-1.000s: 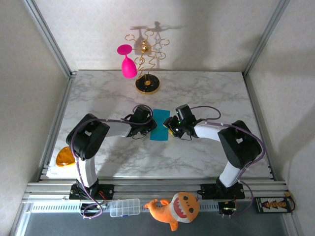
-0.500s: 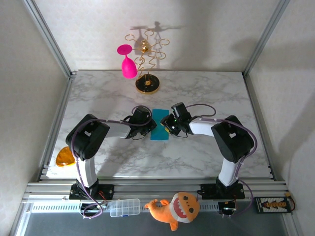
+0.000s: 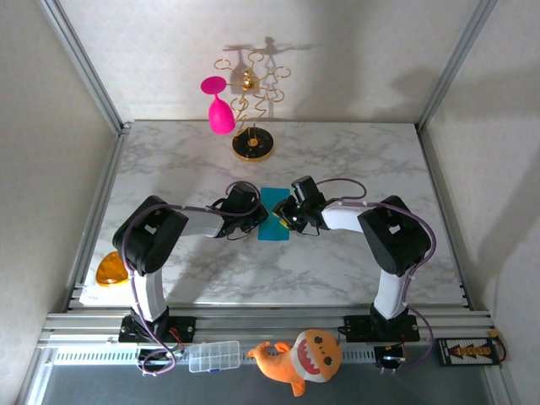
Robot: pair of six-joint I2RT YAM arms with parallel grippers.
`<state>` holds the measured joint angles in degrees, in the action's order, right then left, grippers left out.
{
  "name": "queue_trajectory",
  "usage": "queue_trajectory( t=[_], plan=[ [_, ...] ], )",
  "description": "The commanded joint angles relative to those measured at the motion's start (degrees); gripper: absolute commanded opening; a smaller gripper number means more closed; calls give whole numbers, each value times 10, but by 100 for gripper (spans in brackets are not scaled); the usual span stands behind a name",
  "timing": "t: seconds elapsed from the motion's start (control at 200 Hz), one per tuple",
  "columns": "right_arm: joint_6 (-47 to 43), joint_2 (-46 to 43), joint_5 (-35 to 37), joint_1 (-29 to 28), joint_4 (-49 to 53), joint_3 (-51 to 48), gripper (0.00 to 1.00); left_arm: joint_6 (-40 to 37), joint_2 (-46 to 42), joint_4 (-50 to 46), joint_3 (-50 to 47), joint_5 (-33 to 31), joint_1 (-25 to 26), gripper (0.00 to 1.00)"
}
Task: Fold a paper plane with a square sheet of paper (pick it up from the middle)
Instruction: Pick up the paper from the center of the table.
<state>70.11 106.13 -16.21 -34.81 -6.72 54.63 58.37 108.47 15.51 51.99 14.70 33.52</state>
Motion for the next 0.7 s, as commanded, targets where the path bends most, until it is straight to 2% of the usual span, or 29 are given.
queue_trajectory(
  t=[0.0, 0.33, 0.521, 0.611, 0.691],
  plan=[
    [-5, 5, -21, -8, -17, 5, 35, 0, 6, -29, -14, -7, 0, 9],
    [-10, 2, -18, -8, -28, -19, 24, 0, -1, -31, -14, -11, -1, 9],
    [-21, -1, -2, -8, -24, -19, 13, 1, -22, -27, -14, -2, -6, 10],
    [-34, -8, 8, -8, -26, -19, 4, -5, -47, -20, -14, 12, -19, 13],
    [-51, -20, 13, -6, -26, -18, 1, -26, -73, -32, -10, 18, -38, 18]
  ],
)
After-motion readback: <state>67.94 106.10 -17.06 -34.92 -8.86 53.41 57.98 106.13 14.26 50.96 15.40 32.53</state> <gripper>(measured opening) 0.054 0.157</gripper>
